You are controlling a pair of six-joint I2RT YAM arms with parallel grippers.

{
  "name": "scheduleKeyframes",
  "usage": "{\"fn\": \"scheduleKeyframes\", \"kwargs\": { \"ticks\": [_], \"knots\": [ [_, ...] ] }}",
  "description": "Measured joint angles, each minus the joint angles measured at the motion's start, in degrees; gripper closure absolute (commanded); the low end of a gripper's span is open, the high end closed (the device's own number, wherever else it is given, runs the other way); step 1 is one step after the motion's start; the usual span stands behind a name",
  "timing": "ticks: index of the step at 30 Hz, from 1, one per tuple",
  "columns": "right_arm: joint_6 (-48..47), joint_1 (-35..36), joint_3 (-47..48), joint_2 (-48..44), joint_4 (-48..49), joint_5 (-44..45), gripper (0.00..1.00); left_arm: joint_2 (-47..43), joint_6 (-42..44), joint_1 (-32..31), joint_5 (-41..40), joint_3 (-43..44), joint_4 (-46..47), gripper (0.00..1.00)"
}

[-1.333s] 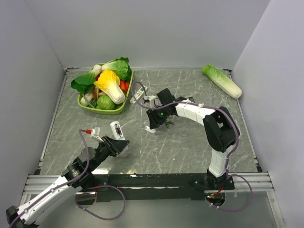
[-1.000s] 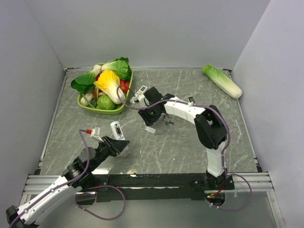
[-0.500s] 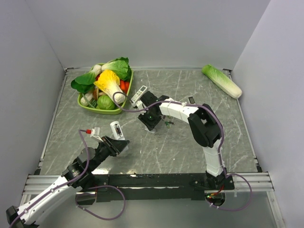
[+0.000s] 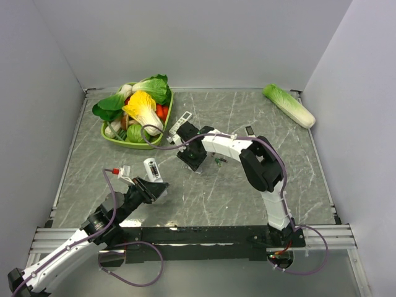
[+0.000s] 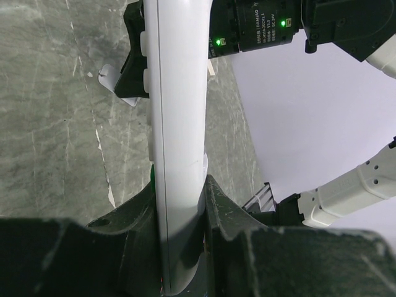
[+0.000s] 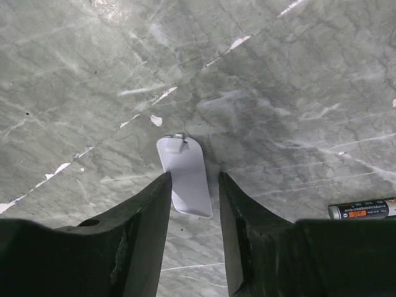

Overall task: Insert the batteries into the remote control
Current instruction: Turn over the battery cover at the center of the board.

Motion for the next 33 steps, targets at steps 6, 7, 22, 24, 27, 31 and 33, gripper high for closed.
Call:
{"fn": "scheduleKeyframes", "kwargs": {
  "ticks": [6,7,22,24,27,31,33],
  "knots": [
    [-0.4,1.0,0.4,0.3,-0.3,1.3,0.79,-0.2,0.0,0.0,0.0,0.0,-0.1,0.99],
    [-0.6,1.1,0.4,0.3,-0.3,1.6,0.82,-0.2,0.0,0.0,0.0,0.0,0.0,0.99],
    [0.4,3.0,-2.0,-2.2,-1.0,24.2,1.00,-2.3,0.0,0.0,-0.2,0.0,-0.7,0.99],
    [0.6,3.3,-3.9,-2.4,-0.8,30.7,1.00,-3.0,0.0,0.0,-0.3,0.0,-1.2,0.99],
    [1.1,3.7,-5.9,-2.3,-0.7,37.6,1.00,-3.8,0.0,0.0,-0.7,0.0,-2.4,0.99],
    [2.0,5.6,-6.5,-1.4,-0.5,42.7,0.98,-4.9,0.0,0.0,-1.4,0.0,-4.3,0.99],
    [2.8,7.0,-6.5,-0.9,-0.2,43.6,0.95,-5.1,0.3,0.0,-1.6,0.1,-5.2,0.99]
  ]
}}
